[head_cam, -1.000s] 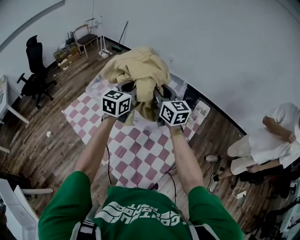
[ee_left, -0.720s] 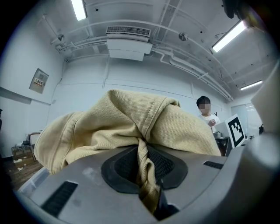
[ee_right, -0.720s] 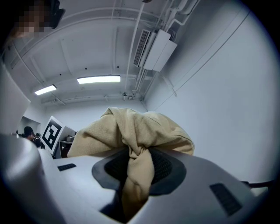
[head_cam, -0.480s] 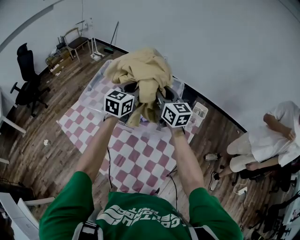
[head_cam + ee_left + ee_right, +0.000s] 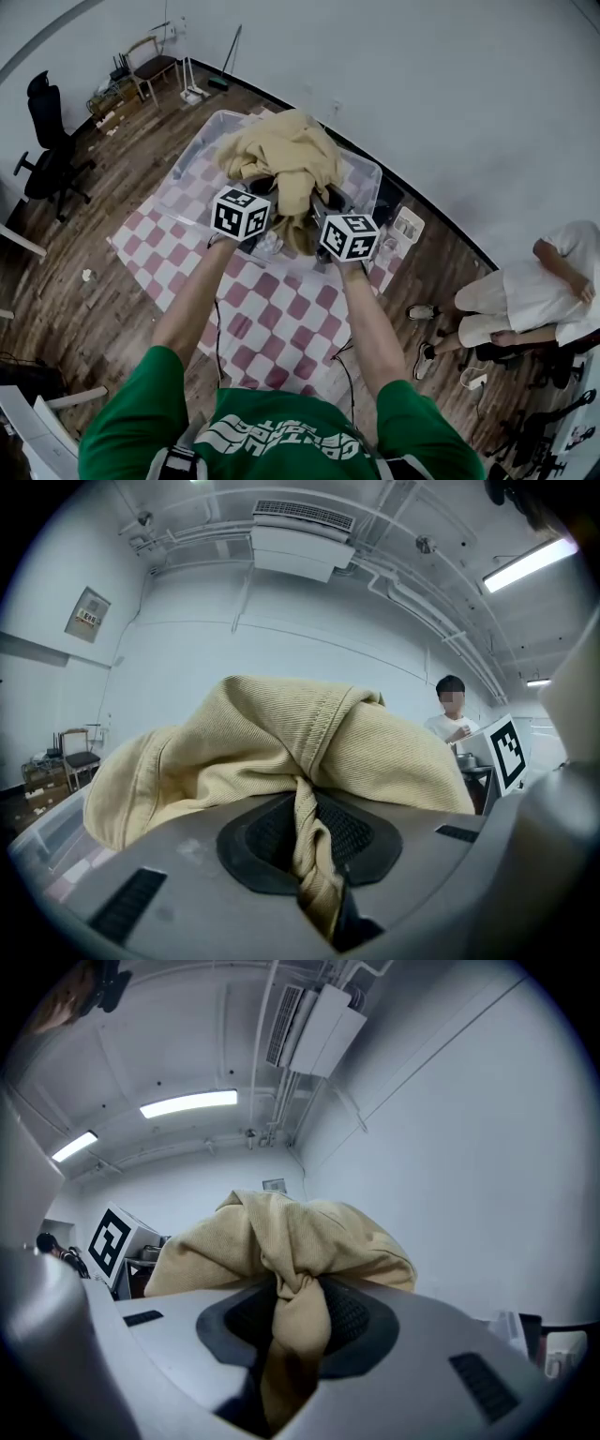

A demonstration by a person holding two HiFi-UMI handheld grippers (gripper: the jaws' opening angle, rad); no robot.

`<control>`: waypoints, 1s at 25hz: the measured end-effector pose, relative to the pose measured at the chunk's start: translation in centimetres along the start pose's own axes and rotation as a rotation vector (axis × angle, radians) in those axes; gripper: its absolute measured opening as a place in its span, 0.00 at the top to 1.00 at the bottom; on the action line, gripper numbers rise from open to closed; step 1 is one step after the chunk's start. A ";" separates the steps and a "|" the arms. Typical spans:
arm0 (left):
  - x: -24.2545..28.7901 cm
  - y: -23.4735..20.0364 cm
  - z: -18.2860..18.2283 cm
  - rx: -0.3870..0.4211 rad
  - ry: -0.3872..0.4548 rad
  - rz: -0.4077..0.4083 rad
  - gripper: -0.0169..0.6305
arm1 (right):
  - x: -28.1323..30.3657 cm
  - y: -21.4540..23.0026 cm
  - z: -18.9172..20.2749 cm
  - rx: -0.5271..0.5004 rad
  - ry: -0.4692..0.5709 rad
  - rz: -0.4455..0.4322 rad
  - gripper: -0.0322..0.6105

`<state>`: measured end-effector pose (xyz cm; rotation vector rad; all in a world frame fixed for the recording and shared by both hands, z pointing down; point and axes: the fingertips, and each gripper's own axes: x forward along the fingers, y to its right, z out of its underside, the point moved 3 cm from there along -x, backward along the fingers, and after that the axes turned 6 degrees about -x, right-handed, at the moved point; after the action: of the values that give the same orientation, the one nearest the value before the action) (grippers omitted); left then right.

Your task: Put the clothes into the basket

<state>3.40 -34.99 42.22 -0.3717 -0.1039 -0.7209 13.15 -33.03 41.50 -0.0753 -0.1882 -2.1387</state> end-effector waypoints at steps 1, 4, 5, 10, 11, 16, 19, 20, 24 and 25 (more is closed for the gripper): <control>0.3 -0.5 0.6 -0.002 -0.014 -0.001 0.90 | 0.4 0.2 0.7 0.005 -0.014 0.000 0.80; 1.4 -1.9 2.1 -0.003 -0.061 -0.002 0.90 | 1.7 0.9 2.6 0.025 -0.054 0.003 0.80; 1.7 -2.4 2.5 -0.002 -0.077 -0.003 0.90 | 2.1 1.2 3.1 0.031 -0.067 0.004 0.80; 3.5 -4.6 4.5 -0.004 -0.160 -0.001 0.90 | 4.1 2.3 5.6 0.057 -0.136 0.009 0.80; 3.9 -4.9 4.9 0.000 -0.180 0.000 0.91 | 4.4 2.6 6.1 0.065 -0.148 0.012 0.80; 5.5 -6.9 7.1 0.023 -0.288 0.007 0.91 | 6.1 3.6 8.9 0.093 -0.220 0.026 0.80; 6.7 -8.0 9.0 0.032 -0.367 0.020 0.91 | 7.0 4.4 10.9 0.094 -0.280 0.037 0.80; 7.1 -8.3 9.7 0.036 -0.398 0.025 0.90 | 7.3 4.7 11.6 0.095 -0.305 0.038 0.80; 8.2 -9.6 12.6 0.060 -0.525 0.029 0.90 | 8.4 5.4 15.0 0.114 -0.421 0.019 0.80; 8.4 -10.0 13.3 0.058 -0.549 0.029 0.90 | 8.7 5.6 15.8 0.128 -0.451 0.010 0.80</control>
<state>3.55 -42.28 59.42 -0.5073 -0.6349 -0.5700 12.77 -40.62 58.80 -0.4834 -0.5846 -2.0679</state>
